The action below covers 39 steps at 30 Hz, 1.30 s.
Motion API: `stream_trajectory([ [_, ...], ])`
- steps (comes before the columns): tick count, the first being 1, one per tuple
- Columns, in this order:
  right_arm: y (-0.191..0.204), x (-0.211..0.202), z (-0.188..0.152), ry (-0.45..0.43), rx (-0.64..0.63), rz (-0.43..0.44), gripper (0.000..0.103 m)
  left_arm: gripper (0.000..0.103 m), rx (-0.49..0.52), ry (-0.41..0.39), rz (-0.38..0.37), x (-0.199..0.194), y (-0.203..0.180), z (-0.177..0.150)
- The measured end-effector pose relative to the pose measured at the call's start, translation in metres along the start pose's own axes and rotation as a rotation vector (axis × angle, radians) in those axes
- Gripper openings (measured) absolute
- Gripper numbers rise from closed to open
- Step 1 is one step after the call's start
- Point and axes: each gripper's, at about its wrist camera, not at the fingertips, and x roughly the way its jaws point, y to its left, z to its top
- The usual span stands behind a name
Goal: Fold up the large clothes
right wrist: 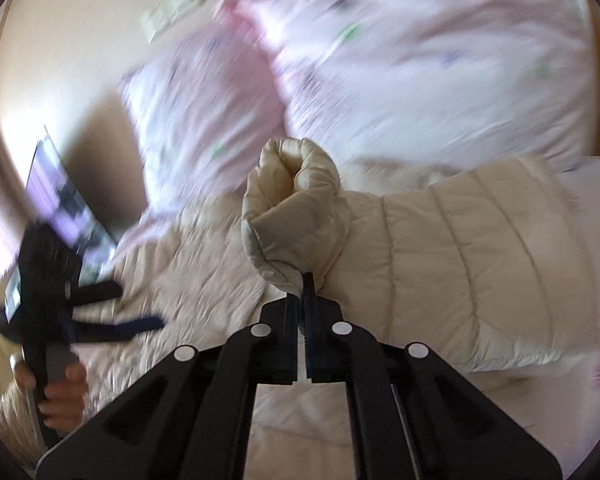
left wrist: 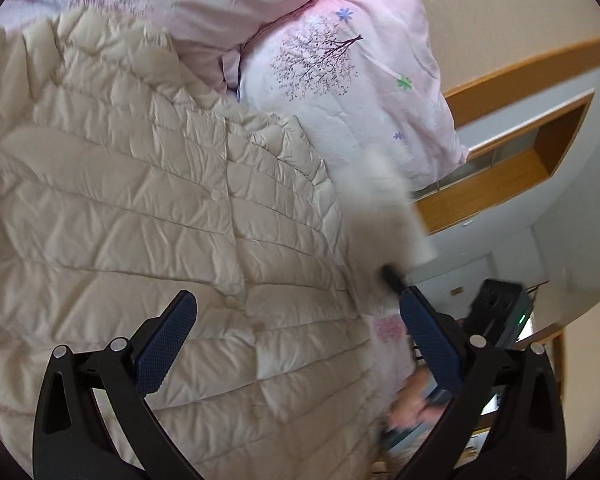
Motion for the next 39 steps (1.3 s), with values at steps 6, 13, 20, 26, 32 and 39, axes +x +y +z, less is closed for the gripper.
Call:
stream_trajectory([
  [6, 0.038, 0.027, -0.029, 0.165, -0.070, 0.050, 0.052, 0.102, -0.073, 0.048, -0.028, 0.023, 0.009, 0.002],
  [13, -0.001, -0.013, -0.038, 0.191, 0.194, 0.189, 0.070, 0.083, -0.109, 0.100, 0.031, 0.049, 0.014, -0.001],
  [20, -0.083, -0.009, -0.056, 0.189, 0.663, 0.224, 0.070, 0.018, -0.137, 0.111, 0.123, 0.064, 0.029, 0.002],
  [26, -0.133, -0.018, -0.054, 0.007, 0.851, 0.191, 0.070, 0.004, -0.083, 0.058, 0.153, 0.051, 0.026, 0.013],
  [32, -0.147, -0.020, -0.051, -0.058, 0.893, 0.116, 0.063, 0.004, -0.023, -0.060, 0.200, 0.002, 0.021, 0.030],
  [39, -0.136, -0.006, -0.044, -0.069, 0.802, 0.008, 0.019, 0.004, -0.004, -0.129, 0.277, -0.028, 0.035, 0.035],
])
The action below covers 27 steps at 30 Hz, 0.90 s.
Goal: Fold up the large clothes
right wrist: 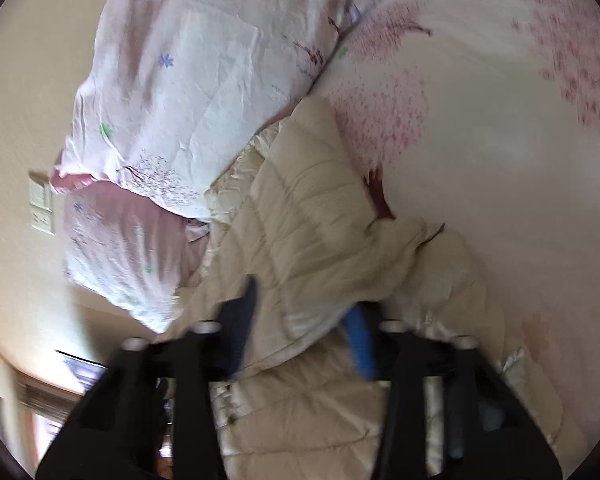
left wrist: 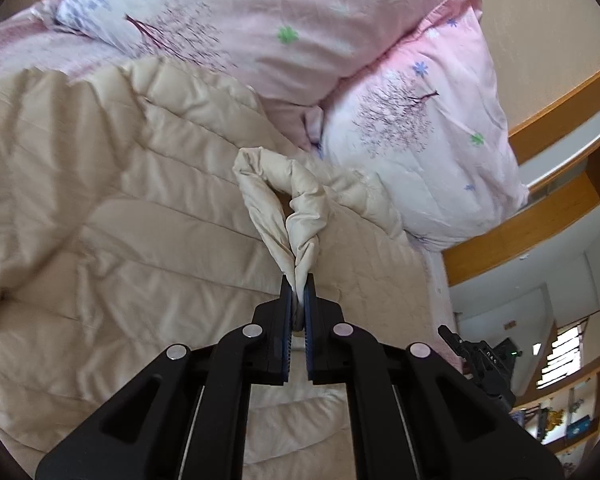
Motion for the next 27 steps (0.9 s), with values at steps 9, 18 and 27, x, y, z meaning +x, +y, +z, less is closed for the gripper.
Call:
stream_trajectory([
  [9, 0.049, -0.020, -0.027, -0.206, -0.403, -0.260, 0.005, 0.003, 0.041, -0.015, 0.156, 0.003, 0.022, -0.008],
  [18, 0.024, 0.004, -0.021, 0.004, -0.298, -0.322, 0.013, 0.004, 0.011, 0.049, 0.026, 0.003, 0.021, -0.015],
  [27, 0.119, -0.005, -0.074, 0.055, -0.595, -0.238, 0.034, 0.022, 0.018, 0.045, 0.000, -0.016, 0.016, -0.019],
])
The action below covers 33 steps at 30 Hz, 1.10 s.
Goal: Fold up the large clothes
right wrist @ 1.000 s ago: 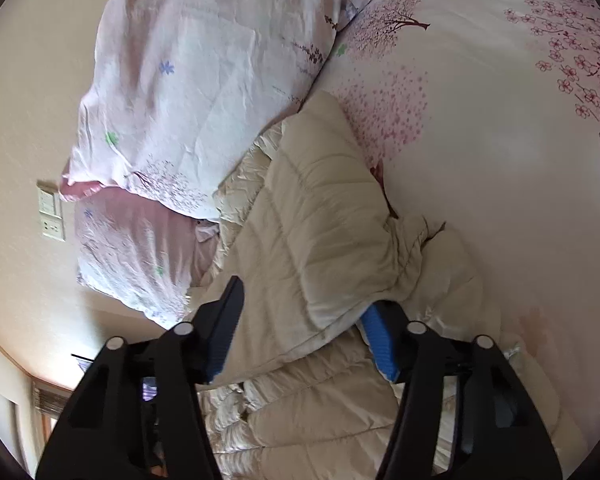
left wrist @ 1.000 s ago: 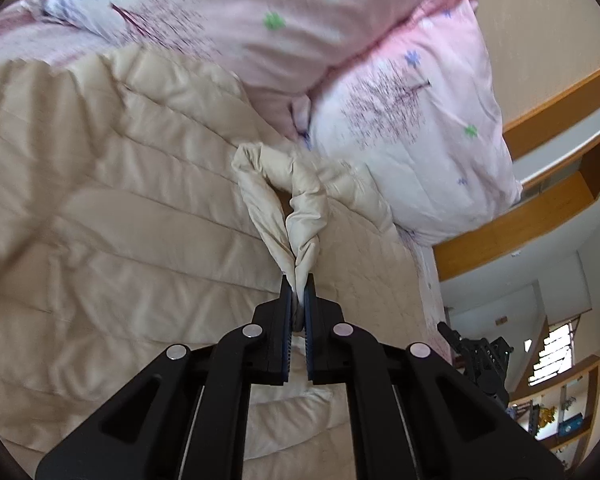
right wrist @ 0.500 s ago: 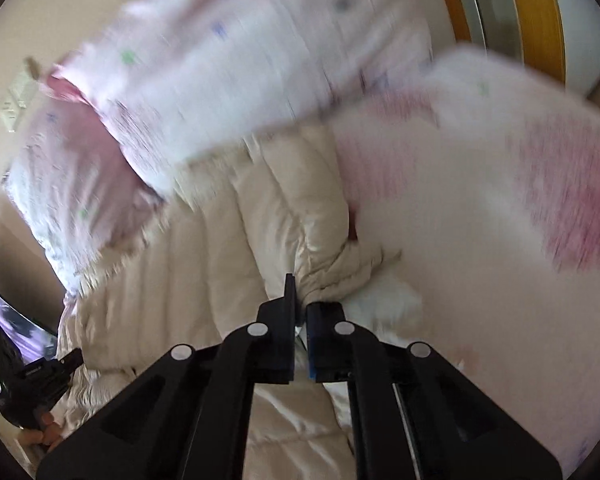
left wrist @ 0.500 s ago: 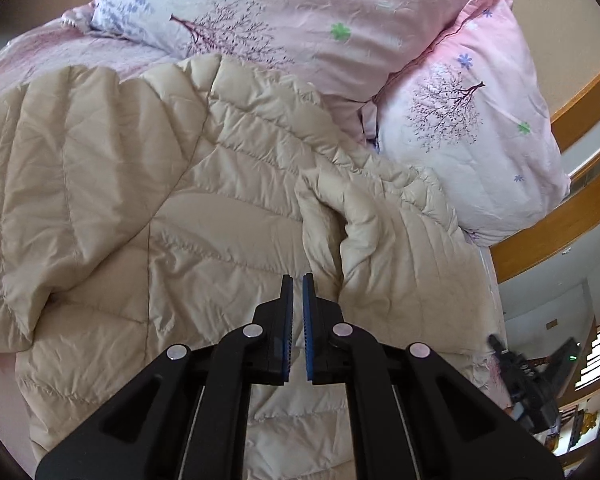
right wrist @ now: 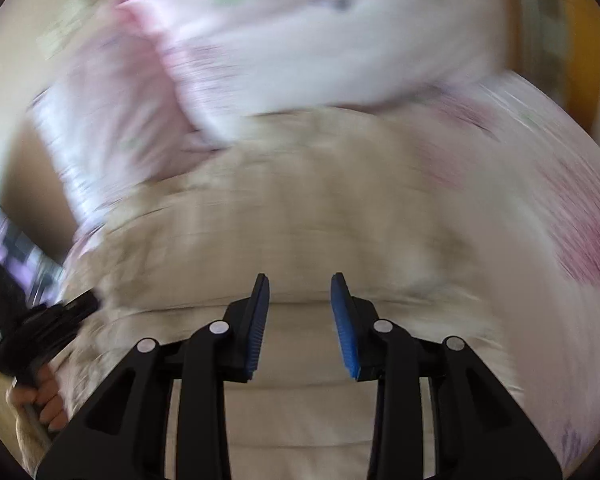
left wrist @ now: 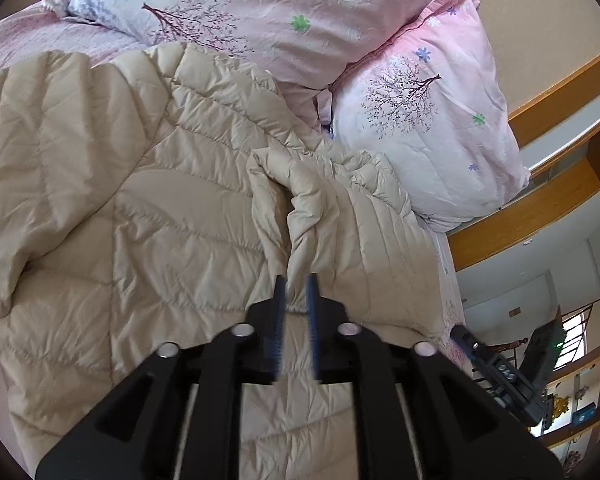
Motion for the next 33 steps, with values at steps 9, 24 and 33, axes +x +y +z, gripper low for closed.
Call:
stream_trajectory([
  [9, 0.140, 0.091, 0.008, 0.122, -0.311, 0.144, 0.030, 0.060, 0.030, -0.138, 0.155, -0.084, 0.029, -0.026],
  [24, 0.151, 0.102, -0.001, 0.206, -0.266, 0.126, 0.063, 0.060, -0.460, -0.418, 0.218, -0.222, 0.192, -0.071],
  [33, 0.136, 0.092, -0.006, 0.236, -0.212, 0.166, 0.064, 0.060, -0.672, -0.467, 0.128, -0.213, 0.226, -0.071],
])
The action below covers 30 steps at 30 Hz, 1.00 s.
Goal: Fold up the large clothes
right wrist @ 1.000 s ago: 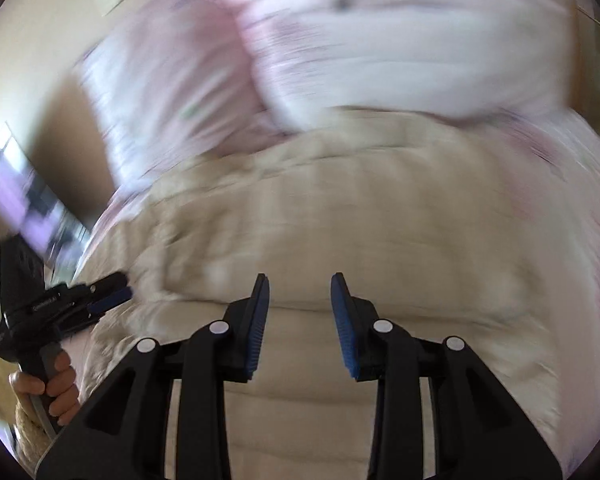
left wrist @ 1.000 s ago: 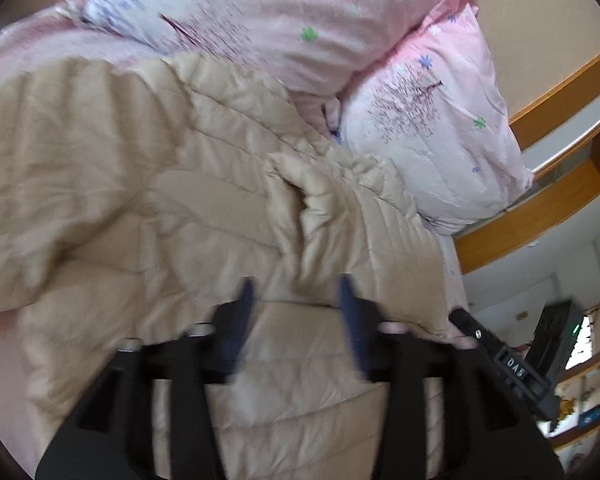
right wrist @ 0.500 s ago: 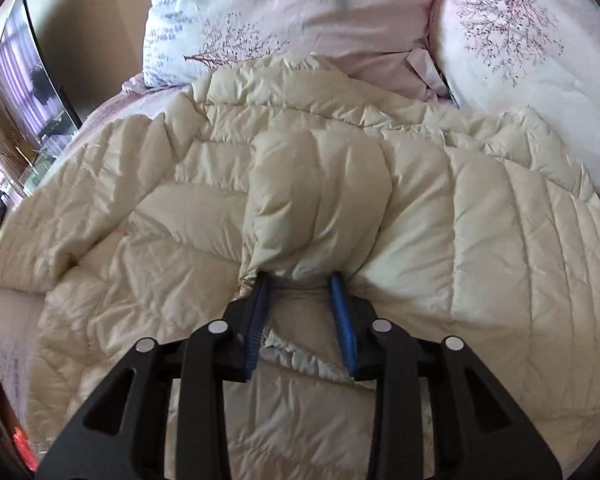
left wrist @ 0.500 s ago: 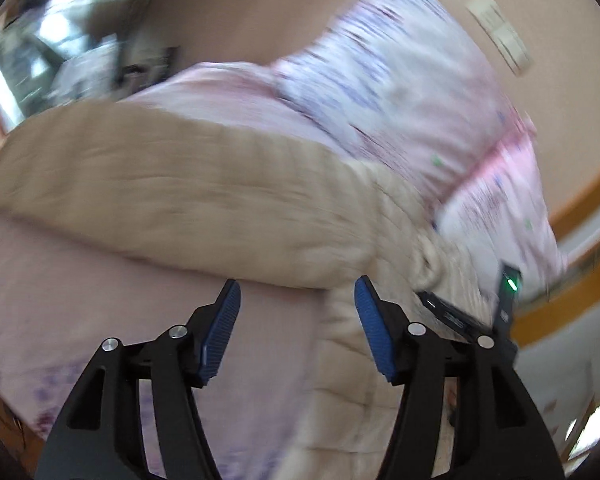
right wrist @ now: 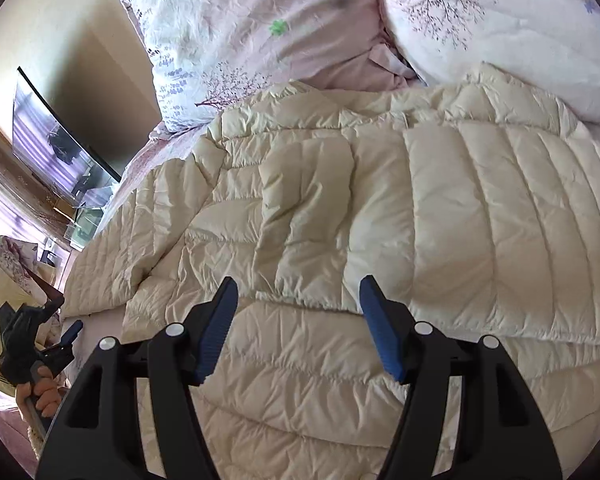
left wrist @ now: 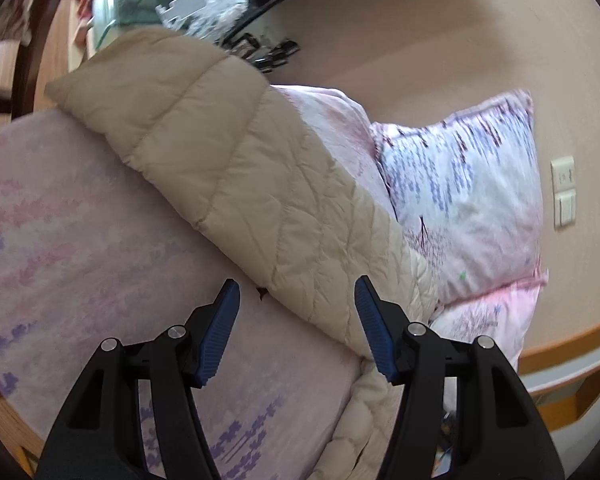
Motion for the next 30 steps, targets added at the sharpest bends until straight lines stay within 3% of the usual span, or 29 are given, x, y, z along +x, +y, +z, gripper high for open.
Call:
stream_trajectory([
  [8, -0.007, -0.006, -0.011, -0.007, 0.005, 0.041, 0.064, 0.053, -0.082, -0.092, 0.042, -0.002, 0.012, 0.023],
  [11, -0.013, -0.012, -0.013, -0.015, 0.006, 0.048, 0.064, 0.032, -0.097, -0.105, 0.081, -0.001, 0.016, 0.031],
  [12, -0.015, -0.015, -0.014, -0.018, 0.007, 0.048, 0.064, 0.018, -0.092, -0.107, 0.097, 0.001, 0.016, 0.033],
  [13, -0.018, -0.017, -0.015, -0.021, 0.009, 0.048, 0.064, 0.011, -0.087, -0.106, 0.101, 0.002, 0.015, 0.035],
  [15, -0.026, -0.025, -0.016, -0.031, 0.018, 0.051, 0.064, 0.006, -0.060, -0.111, 0.103, 0.000, 0.008, 0.037],
  [19, -0.043, -0.043, -0.017, -0.066, 0.039, 0.054, 0.064, 0.004, 0.063, -0.160, 0.094, -0.013, -0.032, 0.038],
  [24, -0.065, -0.068, -0.018, -0.129, 0.061, 0.035, 0.064, 0.004, 0.276, -0.173, 0.019, -0.019, -0.113, 0.018],
  [30, -0.094, -0.083, -0.022, -0.162, 0.113, 0.003, 0.064, 0.004, 0.539, -0.049, -0.140, 0.006, -0.210, -0.052],
])
